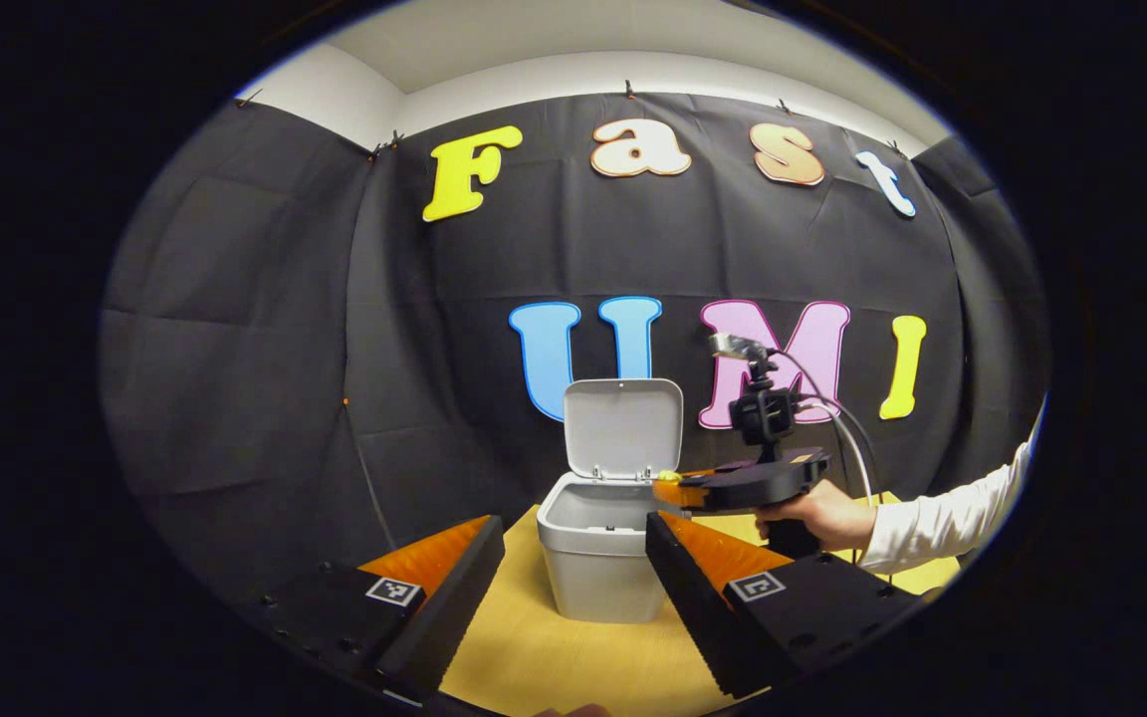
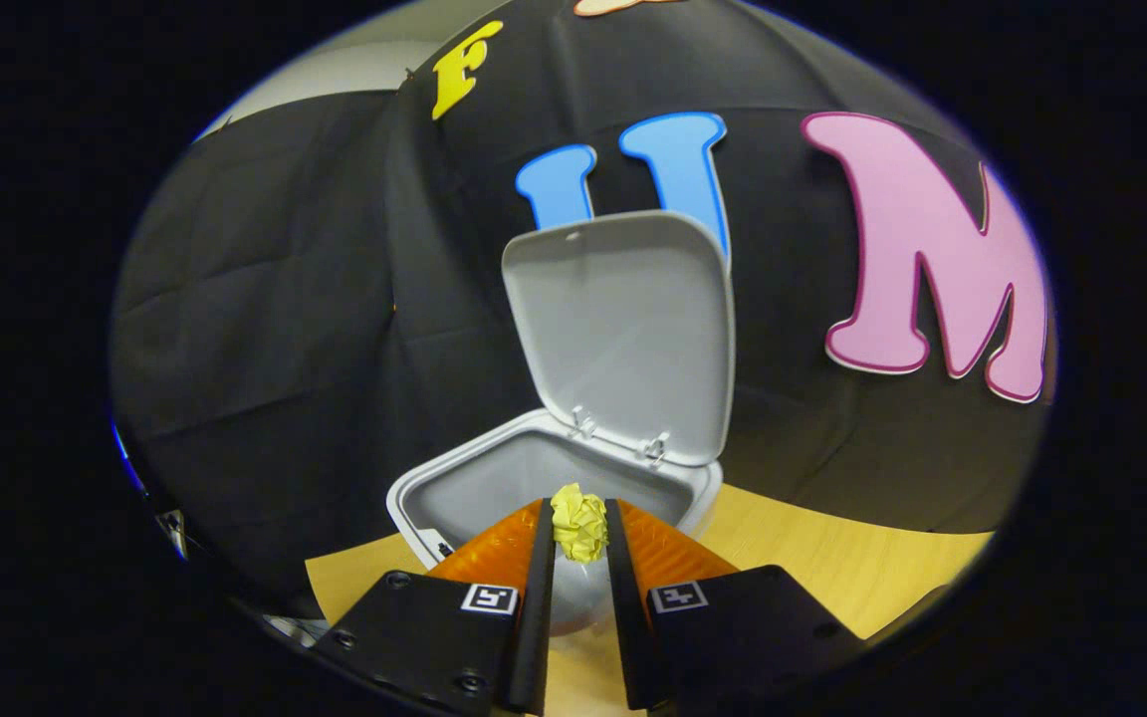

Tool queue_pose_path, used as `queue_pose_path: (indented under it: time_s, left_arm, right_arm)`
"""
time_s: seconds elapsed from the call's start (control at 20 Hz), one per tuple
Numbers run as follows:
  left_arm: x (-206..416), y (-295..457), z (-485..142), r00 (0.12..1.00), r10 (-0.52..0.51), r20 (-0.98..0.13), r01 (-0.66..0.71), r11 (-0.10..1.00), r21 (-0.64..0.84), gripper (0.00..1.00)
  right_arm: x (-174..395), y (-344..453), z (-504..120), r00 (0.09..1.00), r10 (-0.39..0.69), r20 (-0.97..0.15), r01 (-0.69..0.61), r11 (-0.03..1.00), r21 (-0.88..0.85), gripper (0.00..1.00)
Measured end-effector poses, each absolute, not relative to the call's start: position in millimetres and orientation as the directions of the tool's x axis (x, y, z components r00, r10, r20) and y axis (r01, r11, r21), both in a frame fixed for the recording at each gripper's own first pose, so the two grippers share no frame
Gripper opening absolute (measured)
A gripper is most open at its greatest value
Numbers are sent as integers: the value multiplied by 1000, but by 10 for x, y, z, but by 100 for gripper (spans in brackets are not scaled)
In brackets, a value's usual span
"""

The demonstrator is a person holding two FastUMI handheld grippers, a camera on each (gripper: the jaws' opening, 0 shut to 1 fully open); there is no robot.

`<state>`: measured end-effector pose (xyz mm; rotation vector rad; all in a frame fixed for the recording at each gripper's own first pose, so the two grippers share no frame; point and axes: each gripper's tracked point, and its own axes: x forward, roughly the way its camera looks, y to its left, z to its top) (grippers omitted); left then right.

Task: Press the lid of the desktop garbage bin to open it, pick up the crumpled paper on the desktop and throw it into the bin, then pick up the pop can on the desktop and drop it into the bin, and finally close the garbage bin lid.

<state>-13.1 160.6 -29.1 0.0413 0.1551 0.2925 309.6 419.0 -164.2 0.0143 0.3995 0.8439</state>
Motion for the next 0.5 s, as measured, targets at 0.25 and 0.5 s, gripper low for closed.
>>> queue_pose_path:
  time_s: [0.25, 0.5]
  left_arm:
    - [-176, 1559, -398, 944, 278, -177, -275, 961, 41, 96]
    - [-29, 1386, -538, 959, 198, -205, -204, 979, -10, 96]
  right_arm:
    - [3090, 4291, -1811, 582, 721, -377, -735, 664, 137, 33]
    - [3000, 4130, -1447, 598, 741, -305, -745, 654, 129, 83]
